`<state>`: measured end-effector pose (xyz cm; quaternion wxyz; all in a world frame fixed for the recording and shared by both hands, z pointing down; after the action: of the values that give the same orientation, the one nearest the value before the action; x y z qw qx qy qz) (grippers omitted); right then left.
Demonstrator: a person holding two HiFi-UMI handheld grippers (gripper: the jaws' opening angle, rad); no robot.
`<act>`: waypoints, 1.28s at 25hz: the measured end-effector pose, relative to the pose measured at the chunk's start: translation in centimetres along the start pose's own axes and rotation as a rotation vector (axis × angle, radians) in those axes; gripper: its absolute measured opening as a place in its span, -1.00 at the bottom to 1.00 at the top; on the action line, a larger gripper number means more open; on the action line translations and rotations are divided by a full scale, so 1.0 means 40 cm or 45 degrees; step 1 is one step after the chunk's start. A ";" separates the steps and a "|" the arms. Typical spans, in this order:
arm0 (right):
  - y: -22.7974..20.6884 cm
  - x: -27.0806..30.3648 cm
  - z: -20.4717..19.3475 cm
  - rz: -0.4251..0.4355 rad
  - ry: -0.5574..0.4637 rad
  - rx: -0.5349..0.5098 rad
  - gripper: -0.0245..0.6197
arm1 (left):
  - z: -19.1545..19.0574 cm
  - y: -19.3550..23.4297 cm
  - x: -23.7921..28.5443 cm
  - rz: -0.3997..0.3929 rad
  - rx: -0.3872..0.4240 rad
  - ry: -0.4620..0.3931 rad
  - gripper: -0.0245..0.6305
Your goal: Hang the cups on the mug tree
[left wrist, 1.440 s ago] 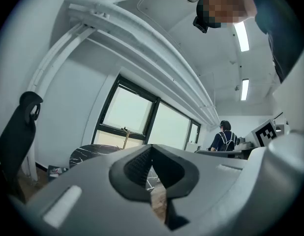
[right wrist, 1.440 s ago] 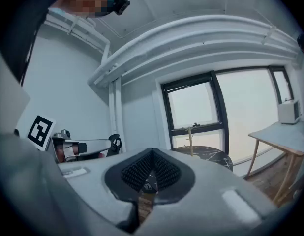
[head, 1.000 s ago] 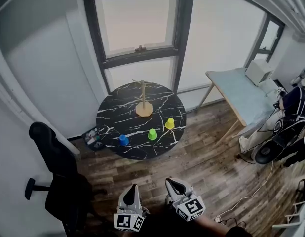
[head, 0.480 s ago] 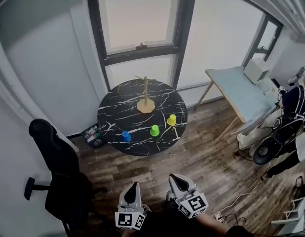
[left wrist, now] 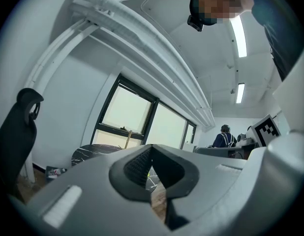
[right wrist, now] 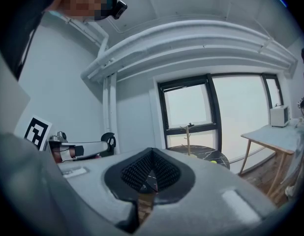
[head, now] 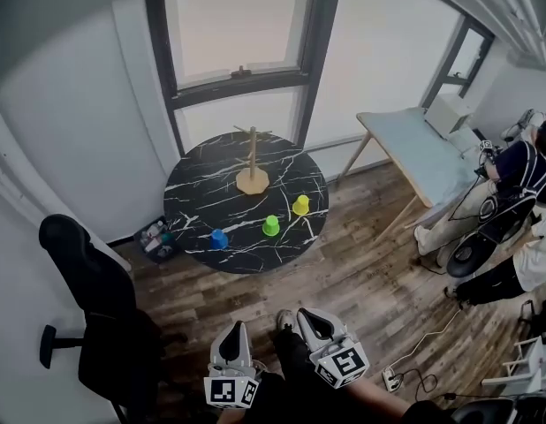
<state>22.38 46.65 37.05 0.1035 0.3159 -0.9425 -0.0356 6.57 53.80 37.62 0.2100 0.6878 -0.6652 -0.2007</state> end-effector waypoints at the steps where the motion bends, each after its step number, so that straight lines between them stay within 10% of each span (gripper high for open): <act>1: -0.004 0.011 -0.005 0.004 -0.001 0.003 -0.92 | 0.000 0.004 0.011 0.004 -0.003 0.002 -0.93; 32: -0.447 0.458 -0.084 0.159 -0.006 0.033 -0.92 | -0.014 0.064 0.613 0.105 0.076 0.052 -0.93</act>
<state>19.35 21.33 41.13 0.0992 0.2579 -0.9609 -0.0176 5.62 29.25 39.58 0.2109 0.6699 -0.6942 -0.1577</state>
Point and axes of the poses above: the fingertips, and each gripper's own axes: x forward along the fingers, y to its left, z out of its top, the point moved 4 cm from there along -x, backward along the fingers, and after that the axes turned 14 degrees about -x, right-handed, at the moved point
